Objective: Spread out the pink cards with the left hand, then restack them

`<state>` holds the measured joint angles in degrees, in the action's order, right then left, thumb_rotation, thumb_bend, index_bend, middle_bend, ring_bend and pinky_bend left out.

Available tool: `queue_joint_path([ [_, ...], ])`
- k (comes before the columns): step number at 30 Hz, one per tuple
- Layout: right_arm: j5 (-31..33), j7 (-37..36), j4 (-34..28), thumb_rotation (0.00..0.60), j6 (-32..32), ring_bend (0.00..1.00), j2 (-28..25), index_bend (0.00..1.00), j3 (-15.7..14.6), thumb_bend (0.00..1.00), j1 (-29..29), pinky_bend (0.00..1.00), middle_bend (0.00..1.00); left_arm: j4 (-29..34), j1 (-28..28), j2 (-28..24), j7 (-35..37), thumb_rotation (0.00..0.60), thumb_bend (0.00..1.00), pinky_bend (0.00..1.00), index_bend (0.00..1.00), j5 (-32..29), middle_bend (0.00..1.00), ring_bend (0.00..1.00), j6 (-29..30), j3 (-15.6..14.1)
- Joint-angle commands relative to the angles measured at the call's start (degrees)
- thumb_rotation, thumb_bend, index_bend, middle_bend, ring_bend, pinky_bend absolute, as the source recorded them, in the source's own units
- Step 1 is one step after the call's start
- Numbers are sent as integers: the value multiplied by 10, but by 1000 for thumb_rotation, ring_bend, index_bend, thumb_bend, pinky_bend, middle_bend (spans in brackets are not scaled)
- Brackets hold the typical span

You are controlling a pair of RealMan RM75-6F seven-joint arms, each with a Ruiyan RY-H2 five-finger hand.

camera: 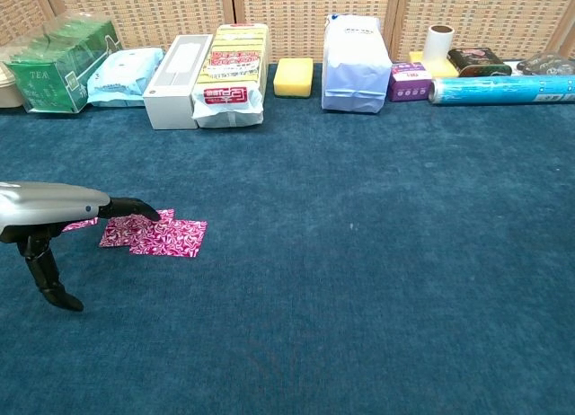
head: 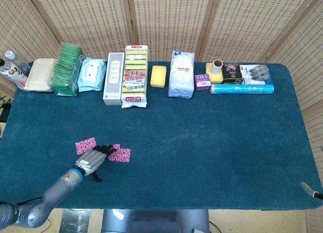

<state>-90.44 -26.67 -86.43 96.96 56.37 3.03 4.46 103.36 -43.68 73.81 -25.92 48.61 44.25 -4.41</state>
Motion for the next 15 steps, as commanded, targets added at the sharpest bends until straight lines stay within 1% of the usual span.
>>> queue_joint_path([
  [1,0,0,-1,600,-2,0,-1,102,0,0,-1,17,0,-7,-9,5,-6,600,122,69,0,-16,0,0,0,1],
  [4,1,-1,-2,600,-2,0,-2,102,0,0,-1,17,0,-10,-17,8,-12,600,122,69,0,-31,0,0,2,1],
  [8,2,-3,0,600,0,0,-1,102,0,0,1,17,0,-2,-19,5,-8,600,123,69,0,-32,0,0,5,1],
  [11,3,-6,2,600,1,0,-1,102,1,0,2,17,0,15,-12,-8,2,600,123,69,0,-11,0,0,14,-1],
  [13,3,-7,2,600,-1,0,-1,102,1,0,1,17,0,39,0,-27,9,600,124,69,0,19,0,0,27,-9],
  [15,2,-6,1,600,-2,0,-1,102,1,0,0,17,0,47,7,-33,10,600,124,69,0,37,0,0,29,-20],
])
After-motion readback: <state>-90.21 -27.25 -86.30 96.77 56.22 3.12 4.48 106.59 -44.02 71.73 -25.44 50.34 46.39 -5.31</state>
